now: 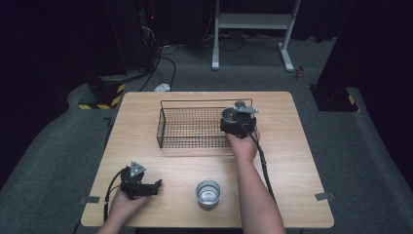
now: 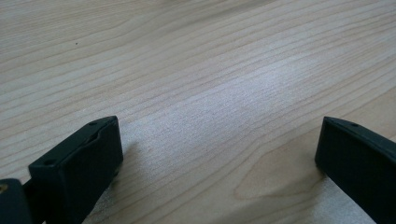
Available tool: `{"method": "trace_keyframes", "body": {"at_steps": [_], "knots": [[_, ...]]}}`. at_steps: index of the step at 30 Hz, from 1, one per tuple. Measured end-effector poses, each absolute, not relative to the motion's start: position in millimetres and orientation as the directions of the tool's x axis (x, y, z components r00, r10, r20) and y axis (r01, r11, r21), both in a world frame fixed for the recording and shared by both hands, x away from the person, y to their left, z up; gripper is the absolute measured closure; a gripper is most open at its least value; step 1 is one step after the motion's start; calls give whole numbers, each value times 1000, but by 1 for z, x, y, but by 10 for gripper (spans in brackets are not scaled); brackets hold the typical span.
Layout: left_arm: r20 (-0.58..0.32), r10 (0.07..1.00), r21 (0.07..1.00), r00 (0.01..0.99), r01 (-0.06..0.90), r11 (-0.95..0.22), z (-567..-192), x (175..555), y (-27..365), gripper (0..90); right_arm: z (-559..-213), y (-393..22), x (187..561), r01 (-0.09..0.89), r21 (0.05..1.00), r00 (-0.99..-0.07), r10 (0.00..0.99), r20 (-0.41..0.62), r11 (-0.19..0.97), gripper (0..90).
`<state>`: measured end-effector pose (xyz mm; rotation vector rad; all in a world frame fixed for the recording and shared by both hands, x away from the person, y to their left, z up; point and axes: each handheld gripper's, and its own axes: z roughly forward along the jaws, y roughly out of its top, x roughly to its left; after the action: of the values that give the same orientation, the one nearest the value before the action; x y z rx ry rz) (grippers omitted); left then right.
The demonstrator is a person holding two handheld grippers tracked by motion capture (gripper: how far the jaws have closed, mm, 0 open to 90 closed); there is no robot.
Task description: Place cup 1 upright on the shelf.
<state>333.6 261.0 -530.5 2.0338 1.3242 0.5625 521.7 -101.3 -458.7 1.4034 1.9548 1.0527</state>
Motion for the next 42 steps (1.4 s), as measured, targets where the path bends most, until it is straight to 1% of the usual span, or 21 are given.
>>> {"method": "trace_keyframes", "body": {"at_steps": [13,23,37,42], "knots": [[10,916,710,401,643,-289,-530,334,261,12,-461,-101,520,548,818,-343,939,27,176,135],[6,917,711,400,643,-285,-531,334,260,13,-463,-104,515,551,819,-331,943,38,160,134],[8,915,711,403,642,-289,-531,334,260,13,-463,-105,513,549,815,-346,938,20,185,131],[11,915,710,404,641,-292,-531,334,261,13,-464,-104,513,549,814,-341,940,12,189,92]]}}
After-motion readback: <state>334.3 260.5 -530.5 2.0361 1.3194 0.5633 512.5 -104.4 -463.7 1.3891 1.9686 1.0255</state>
